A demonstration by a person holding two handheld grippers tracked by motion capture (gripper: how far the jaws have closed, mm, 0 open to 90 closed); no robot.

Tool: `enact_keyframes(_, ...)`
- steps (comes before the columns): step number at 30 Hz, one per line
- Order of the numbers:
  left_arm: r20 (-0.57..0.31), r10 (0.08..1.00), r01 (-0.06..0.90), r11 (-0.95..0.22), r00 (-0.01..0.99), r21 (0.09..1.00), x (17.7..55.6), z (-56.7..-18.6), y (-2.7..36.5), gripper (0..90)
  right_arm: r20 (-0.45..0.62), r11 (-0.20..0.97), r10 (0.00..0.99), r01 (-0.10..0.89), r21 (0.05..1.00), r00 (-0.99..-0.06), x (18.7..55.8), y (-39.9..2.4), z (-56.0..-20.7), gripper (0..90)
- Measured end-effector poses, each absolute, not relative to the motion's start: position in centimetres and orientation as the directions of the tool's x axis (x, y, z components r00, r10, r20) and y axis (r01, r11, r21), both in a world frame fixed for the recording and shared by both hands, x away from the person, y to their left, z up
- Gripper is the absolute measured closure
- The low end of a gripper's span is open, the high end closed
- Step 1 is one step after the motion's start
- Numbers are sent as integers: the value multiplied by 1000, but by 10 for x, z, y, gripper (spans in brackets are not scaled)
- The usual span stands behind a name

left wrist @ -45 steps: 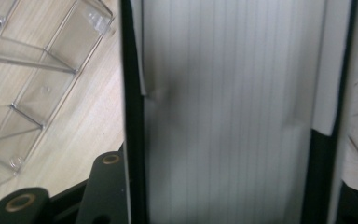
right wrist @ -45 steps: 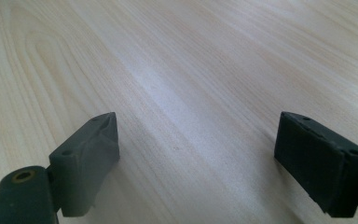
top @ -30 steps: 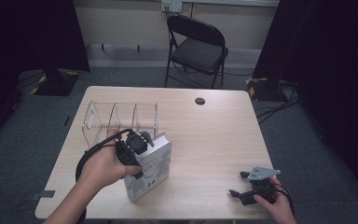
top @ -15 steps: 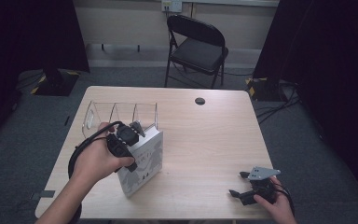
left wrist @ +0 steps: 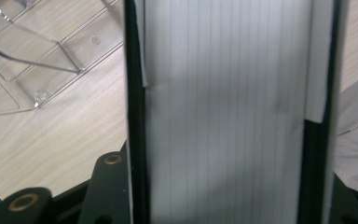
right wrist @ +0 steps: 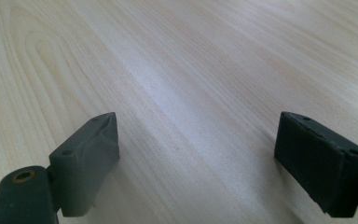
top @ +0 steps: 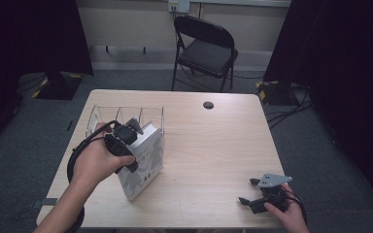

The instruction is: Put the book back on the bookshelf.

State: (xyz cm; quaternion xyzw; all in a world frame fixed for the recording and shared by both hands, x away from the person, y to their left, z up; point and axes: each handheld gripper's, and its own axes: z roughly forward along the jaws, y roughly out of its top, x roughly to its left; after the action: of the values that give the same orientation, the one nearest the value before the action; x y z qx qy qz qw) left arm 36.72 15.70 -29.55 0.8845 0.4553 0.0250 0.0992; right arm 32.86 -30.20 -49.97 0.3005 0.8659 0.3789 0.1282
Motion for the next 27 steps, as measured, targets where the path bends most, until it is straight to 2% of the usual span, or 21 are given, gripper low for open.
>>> enact_keyframes(13,-76,848,842,-504,525,193,383,-296,165,532,5,533,617,422,733,-787,329,-302,-500,132)
enact_keyframes(18,-53,852,843,-502,520,194,384,-295,168,532,4,533,616,421,734,-788,329,-302,-500,132)
enact_keyframes(22,-75,882,873,-443,465,204,382,-294,168,532,6,532,618,423,733,-787,329,-302,-500,132)
enact_keyframes(24,-63,864,854,-480,500,200,385,-292,171,532,5,533,617,423,733,-787,329,-302,-500,132)
enact_keyframes(25,-85,890,884,-427,448,192,382,-292,168,532,4,533,616,422,734,-787,329,-302,-500,132)
enact_keyframes(27,-88,893,887,-419,441,192,383,-291,169,532,6,532,618,423,733,-787,329,-302,-500,132)
